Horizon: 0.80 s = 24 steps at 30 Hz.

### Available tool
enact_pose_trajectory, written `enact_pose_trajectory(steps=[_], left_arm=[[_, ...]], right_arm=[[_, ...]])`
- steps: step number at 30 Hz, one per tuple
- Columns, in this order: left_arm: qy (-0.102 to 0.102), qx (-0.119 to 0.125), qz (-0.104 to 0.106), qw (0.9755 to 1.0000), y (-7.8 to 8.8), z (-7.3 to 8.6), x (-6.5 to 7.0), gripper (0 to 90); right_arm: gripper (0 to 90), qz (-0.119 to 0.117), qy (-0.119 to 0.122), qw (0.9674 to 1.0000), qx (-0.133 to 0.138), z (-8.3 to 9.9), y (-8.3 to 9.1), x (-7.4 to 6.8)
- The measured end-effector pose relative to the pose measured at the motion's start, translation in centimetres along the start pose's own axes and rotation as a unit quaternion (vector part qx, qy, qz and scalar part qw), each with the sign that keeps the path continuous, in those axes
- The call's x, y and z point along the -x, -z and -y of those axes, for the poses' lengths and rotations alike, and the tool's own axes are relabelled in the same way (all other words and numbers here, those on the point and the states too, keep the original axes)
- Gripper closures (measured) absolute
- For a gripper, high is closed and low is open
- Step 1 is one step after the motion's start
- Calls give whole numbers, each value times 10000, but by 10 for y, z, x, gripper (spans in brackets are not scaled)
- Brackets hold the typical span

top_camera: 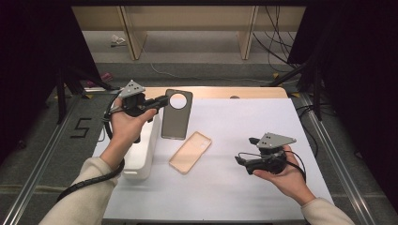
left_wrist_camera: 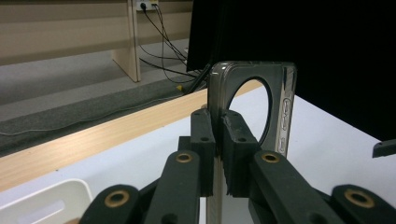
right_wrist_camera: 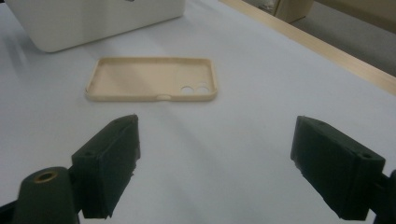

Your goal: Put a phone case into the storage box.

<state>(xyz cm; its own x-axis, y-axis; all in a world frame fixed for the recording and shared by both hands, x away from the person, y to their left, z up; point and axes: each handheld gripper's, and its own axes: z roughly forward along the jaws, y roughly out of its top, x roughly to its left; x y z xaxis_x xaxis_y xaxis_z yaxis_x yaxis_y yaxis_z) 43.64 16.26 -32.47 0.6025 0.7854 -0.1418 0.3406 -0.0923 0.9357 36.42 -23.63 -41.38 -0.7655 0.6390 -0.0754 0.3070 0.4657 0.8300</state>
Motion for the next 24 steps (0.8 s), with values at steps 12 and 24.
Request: enact_pose_trajectory(steps=[12,24], left_arm=[[-42,81,-117,9999,4,-6,-13,836],[-8,124,-241,9996,5,-14,-24,836]], right_arm=[[164,2,-10,10000,20,0,0,1],[164,4,-19,10000,5,1,0,1]])
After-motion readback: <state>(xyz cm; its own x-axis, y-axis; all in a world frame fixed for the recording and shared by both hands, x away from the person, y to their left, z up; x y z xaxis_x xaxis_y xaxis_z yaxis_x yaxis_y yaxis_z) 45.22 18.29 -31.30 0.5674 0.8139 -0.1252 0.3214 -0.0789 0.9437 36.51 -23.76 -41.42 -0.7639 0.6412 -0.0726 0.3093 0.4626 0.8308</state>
